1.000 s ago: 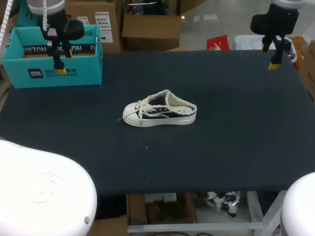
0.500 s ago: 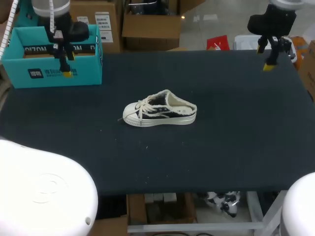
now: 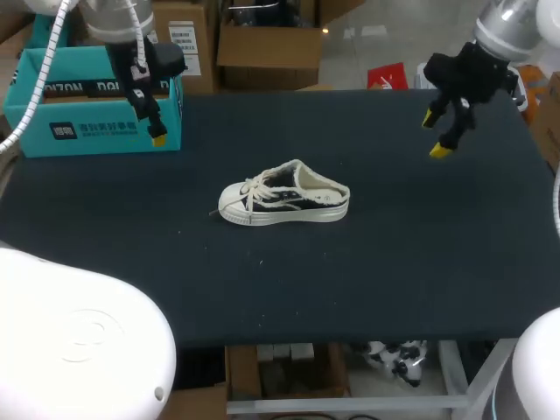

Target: Open the shoe tongue, take the insole out of the shoe, put the insole back into the shoe, and pack the shoe into the shoebox

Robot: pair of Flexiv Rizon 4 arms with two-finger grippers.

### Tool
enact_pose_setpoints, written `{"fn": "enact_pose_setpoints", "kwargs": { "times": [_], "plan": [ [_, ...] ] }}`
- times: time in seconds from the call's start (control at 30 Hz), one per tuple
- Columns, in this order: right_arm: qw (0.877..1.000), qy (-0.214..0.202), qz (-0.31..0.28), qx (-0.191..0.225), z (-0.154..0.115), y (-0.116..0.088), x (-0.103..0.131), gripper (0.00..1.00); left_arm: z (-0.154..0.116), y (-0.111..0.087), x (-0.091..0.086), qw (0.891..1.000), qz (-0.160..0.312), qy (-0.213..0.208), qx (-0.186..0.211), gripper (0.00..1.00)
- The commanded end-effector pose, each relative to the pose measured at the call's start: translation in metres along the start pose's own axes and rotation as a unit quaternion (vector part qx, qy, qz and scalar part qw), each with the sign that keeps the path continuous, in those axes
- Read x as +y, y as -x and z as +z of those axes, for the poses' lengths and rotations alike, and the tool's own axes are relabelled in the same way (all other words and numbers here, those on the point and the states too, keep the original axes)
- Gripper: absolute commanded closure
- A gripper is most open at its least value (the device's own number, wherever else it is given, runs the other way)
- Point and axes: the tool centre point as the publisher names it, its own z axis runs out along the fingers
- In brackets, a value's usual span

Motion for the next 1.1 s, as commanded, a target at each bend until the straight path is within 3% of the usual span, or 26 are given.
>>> {"fn": "enact_pose_setpoints", "kwargs": {
  "times": [0.03,0.07,0.67,0.8,0.97,1.1],
  "plan": [
    [0.999,0.037,0.006,-0.019,0.028,-0.006,0.004,0.0,0.006,-0.016,0.002,0.998,-0.056,-0.012,-0.035,0.0],
    [0.999,0.044,0.009,-0.016,0.031,-0.007,0.008,0.0,0.007,-0.018,0.001,0.998,-0.053,-0.014,-0.018,0.0],
    [0.999,0.049,0.018,-0.015,0.035,-0.008,0.012,0.0,0.007,-0.02,0.0,0.998,-0.061,-0.008,-0.024,0.0],
    [0.997,0.062,0.026,-0.025,0.049,-0.006,0.031,0.0,0.013,-0.026,-0.017,0.991,-0.136,-0.008,-0.005,0.0],
    [0.996,0.089,0.018,-0.026,0.087,-0.01,0.054,0.0,0.026,-0.054,-0.036,0.972,-0.232,0.023,-0.037,0.0],
    [0.993,0.115,0.028,-0.029,0.108,-0.013,0.064,0.0,0.027,-0.068,-0.045,0.954,-0.297,0.014,-0.034,0.0]
  ]
}}
